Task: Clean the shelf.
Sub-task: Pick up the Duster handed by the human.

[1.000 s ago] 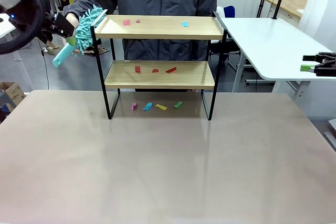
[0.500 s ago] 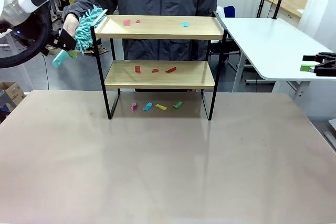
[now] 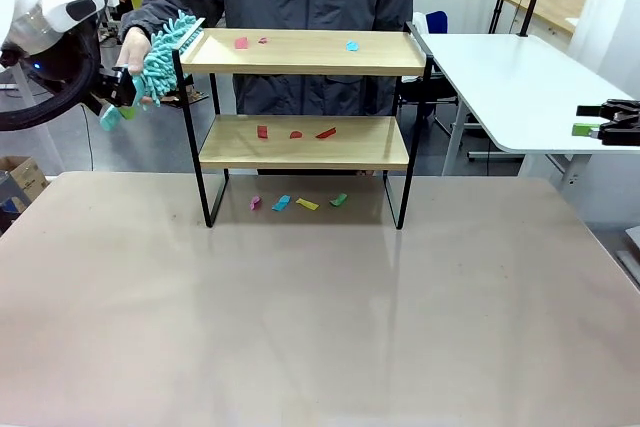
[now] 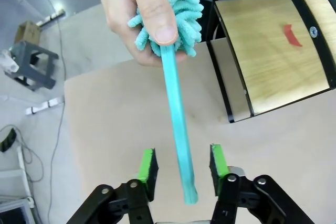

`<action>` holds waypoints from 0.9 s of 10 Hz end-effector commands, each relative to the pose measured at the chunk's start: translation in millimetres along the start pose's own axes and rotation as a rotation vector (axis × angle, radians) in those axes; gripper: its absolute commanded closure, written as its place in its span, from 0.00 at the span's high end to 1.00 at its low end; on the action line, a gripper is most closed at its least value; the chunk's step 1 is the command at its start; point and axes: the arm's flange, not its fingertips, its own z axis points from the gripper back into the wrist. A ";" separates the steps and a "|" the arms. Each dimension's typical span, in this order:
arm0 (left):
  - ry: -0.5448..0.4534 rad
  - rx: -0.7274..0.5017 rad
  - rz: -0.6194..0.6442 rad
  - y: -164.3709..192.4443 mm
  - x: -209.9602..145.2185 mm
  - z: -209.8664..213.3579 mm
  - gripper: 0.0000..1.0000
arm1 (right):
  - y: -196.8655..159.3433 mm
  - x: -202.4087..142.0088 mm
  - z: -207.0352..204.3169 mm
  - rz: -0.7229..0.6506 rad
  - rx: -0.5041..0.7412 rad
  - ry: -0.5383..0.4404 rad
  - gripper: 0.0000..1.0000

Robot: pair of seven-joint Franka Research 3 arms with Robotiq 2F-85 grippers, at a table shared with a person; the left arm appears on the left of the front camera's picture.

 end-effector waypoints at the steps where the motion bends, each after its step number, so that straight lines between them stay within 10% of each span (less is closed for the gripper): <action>1: 0.008 0.012 0.021 -4.5 2.4 -1.2 0.00 | 0.6 2.6 -1.6 0.004 0.002 -0.002 1.00; 9: 0.007 -0.003 0.030 -3.0 -0.2 -4.3 0.00 | 0.6 2.6 -1.6 0.004 0.002 -0.002 1.00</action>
